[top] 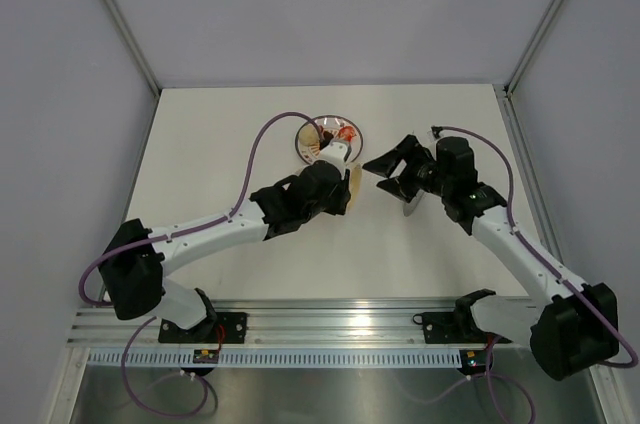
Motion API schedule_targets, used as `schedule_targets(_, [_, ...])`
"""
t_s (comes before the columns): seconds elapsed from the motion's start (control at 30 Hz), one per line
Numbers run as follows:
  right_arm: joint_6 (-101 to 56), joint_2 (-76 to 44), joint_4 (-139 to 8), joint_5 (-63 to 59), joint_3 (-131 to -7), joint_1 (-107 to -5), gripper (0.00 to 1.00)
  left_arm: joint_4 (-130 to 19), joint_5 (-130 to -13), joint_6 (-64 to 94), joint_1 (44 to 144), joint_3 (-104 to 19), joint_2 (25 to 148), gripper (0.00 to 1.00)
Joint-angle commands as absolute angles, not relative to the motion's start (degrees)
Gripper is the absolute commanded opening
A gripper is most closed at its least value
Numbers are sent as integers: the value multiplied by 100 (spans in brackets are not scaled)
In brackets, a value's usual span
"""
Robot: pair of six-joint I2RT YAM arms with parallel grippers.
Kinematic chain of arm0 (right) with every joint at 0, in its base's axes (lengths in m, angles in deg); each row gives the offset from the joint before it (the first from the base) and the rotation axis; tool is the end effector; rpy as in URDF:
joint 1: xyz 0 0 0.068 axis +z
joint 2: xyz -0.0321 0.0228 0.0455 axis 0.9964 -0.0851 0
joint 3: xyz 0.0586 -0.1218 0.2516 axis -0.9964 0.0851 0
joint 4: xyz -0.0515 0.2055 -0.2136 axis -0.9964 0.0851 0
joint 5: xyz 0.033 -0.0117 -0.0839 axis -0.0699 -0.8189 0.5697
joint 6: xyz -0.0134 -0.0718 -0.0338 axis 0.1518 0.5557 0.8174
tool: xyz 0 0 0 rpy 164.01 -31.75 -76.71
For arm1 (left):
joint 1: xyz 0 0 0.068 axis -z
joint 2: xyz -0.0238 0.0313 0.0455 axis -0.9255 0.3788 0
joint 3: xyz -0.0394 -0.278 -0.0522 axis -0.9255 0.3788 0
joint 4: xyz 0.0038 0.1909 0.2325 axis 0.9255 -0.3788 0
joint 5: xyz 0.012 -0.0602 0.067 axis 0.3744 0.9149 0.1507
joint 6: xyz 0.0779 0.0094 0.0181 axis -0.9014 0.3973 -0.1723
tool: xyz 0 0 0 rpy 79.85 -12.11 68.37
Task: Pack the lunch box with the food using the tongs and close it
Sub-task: Place the box lid at the center of the board.
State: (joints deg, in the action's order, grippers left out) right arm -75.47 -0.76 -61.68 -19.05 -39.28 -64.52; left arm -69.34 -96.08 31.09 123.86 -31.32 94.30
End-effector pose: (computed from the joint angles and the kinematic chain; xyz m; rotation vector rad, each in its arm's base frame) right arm 0.2905 0.1407 0.2674 0.4457 2.1735 1.2850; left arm 0.2354 -0.3160 0.2578 0.3765 2.1507 -0.5485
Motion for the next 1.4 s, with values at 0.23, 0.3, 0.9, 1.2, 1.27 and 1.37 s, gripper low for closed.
schedule_targets(0.23, [-6153,1595,-2778,708,-4558,-7738,84,-8333,-10044,2258,12540,-4552,10443,0])
schedule_targets(0.3, [-6073,1726,-2338,1377,-4656,-7739,85,-8561,-10228,2196,12680,-4738,10683,0])
schedule_targets(0.9, [-5835,2298,-1836,2135,-4621,-7747,88,-9485,-12522,1747,13814,-5503,12107,0])
schedule_targets(1.2, [-5853,2342,-1871,2056,-4586,-7739,88,-9801,-13103,1695,14183,-5723,12828,0])
schedule_targets(1.27, [-5853,2342,-1888,2030,-4586,-7747,88,-9837,-13059,1703,14201,-5732,12863,0])
schedule_targets(1.37, [-5853,2333,-1906,2012,-4577,-7739,89,-9845,-12954,1721,14219,-5723,12863,8])
